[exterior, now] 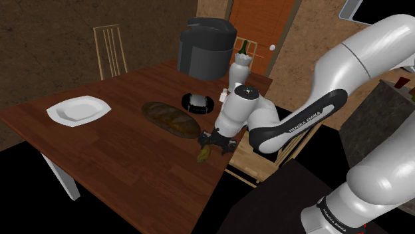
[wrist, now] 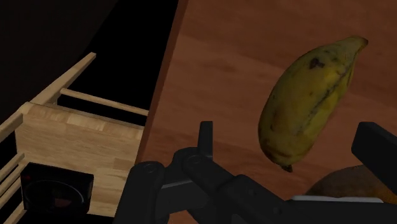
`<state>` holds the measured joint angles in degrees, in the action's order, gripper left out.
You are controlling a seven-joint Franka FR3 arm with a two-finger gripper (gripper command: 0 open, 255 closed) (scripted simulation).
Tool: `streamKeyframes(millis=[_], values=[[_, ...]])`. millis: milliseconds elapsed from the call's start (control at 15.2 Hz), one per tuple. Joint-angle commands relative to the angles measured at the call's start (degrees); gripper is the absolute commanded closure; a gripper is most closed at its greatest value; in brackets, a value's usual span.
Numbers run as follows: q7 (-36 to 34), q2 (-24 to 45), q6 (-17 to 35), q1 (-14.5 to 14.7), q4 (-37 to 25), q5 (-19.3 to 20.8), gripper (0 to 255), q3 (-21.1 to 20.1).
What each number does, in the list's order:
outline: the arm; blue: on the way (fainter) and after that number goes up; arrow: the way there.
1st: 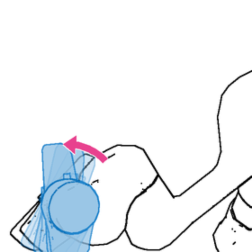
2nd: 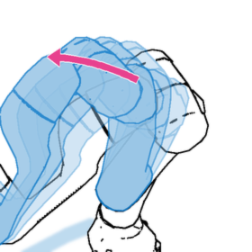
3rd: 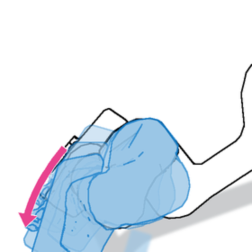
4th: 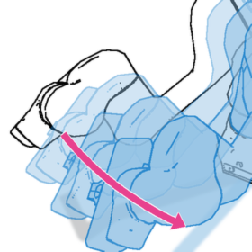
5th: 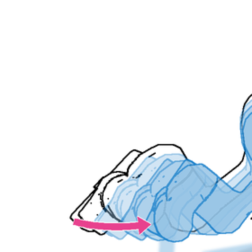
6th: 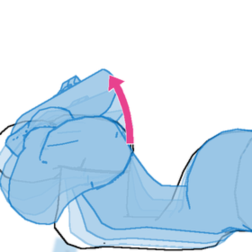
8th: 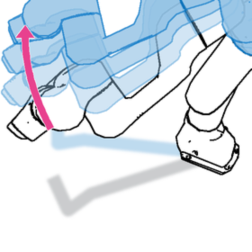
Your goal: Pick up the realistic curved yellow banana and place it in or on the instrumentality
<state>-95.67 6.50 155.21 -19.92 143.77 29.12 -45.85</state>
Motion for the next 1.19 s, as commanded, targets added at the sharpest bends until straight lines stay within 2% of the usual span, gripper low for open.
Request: streamKeyframes(millis=[0,330,792,858,1122], values=[[-4.19,2.69,0.62,1.12,-0.84,5.32,0,1.96],[-10.38,7.66,1.68,4.24,-2.6,13.95,0,6.57],[-10.38,7.65,1.68,4.27,-2.6,13.94,0,6.59],[-10.39,7.67,1.68,4.28,-2.61,13.96,255,6.61],[-10.69,8.02,1.62,4.51,-2.88,14.35,255,6.83]])
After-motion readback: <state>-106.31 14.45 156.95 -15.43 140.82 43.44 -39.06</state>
